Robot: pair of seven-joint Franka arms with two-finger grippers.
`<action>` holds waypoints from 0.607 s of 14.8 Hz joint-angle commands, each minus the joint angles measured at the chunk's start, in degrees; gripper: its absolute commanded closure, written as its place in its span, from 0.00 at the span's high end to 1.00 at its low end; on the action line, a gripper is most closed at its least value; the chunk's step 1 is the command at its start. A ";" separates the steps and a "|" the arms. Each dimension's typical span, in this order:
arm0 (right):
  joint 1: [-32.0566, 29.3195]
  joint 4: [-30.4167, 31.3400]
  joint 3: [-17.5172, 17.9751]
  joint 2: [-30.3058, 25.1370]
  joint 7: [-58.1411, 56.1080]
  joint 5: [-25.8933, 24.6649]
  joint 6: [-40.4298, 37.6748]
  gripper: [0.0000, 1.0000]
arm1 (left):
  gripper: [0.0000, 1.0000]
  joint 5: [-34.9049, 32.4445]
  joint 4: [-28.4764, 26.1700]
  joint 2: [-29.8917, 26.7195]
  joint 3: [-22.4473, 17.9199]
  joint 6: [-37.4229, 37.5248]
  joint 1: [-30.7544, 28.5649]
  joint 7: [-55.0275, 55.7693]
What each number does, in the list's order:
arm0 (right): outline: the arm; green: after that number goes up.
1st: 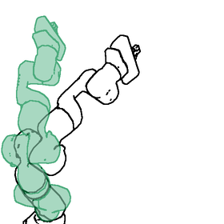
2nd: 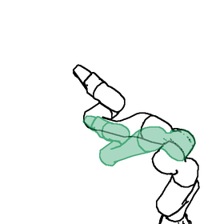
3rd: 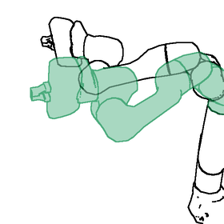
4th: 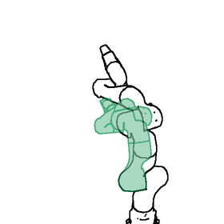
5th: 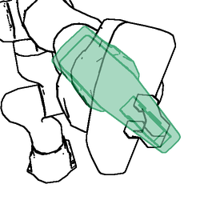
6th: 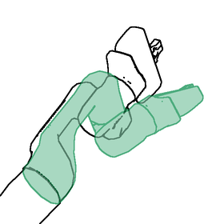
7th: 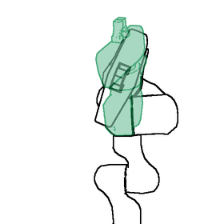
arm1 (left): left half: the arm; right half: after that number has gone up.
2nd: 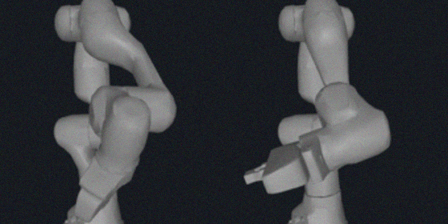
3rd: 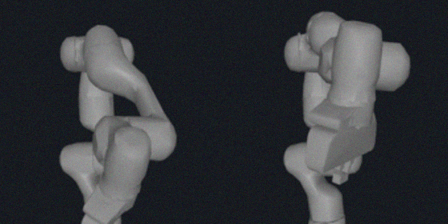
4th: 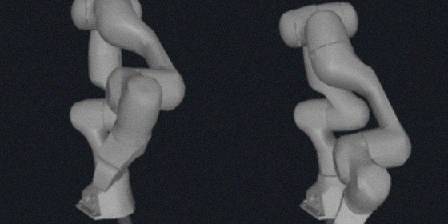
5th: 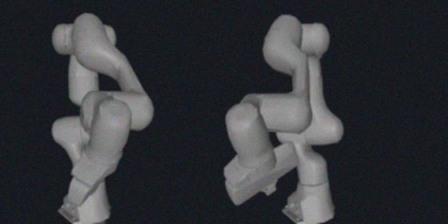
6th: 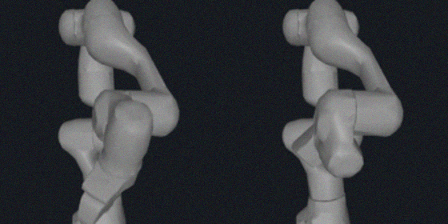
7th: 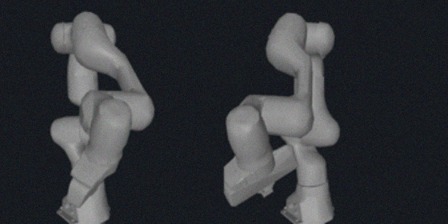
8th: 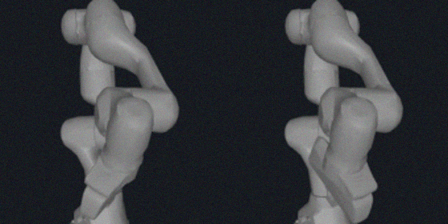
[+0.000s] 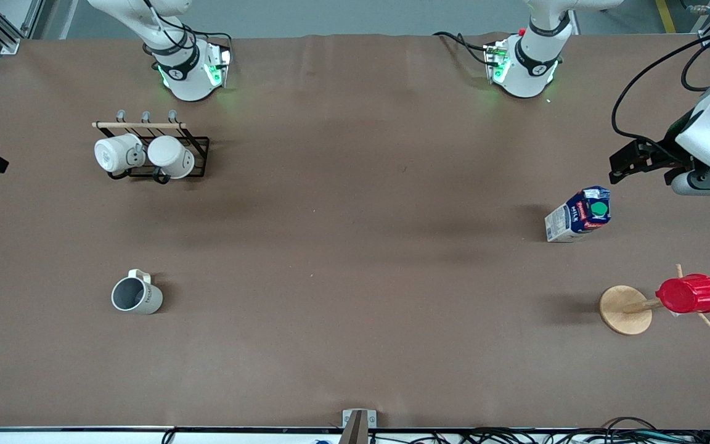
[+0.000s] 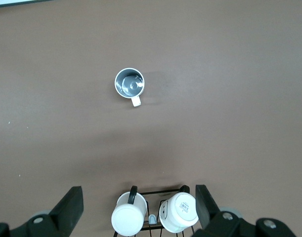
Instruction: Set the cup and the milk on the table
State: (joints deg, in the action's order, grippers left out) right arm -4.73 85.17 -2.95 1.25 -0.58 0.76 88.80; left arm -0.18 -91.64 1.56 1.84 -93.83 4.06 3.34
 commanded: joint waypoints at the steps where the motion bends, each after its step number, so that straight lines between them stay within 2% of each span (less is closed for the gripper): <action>1: -0.11 -0.27 0.14 4.71 -0.39 -0.59 3.99 1.00 | 0.99 -0.17 1.20 2.12 0.10 -0.65 -0.55 -1.76; 6: 0.33 -0.01 0.14 17.97 -0.57 -0.59 15.05 1.00 | 0.99 -1.14 0.59 6.43 -0.08 -3.64 -2.65 -3.42; 9: 1.30 0.26 0.22 25.71 -0.83 -0.68 24.37 1.00 | 0.99 -2.01 -3.35 7.75 -0.17 -8.36 -4.93 -4.92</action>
State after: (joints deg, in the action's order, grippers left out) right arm -4.30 86.35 -2.79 22.91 -0.84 0.76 109.56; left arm -1.04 -92.41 8.90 1.58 -99.01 0.66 -0.25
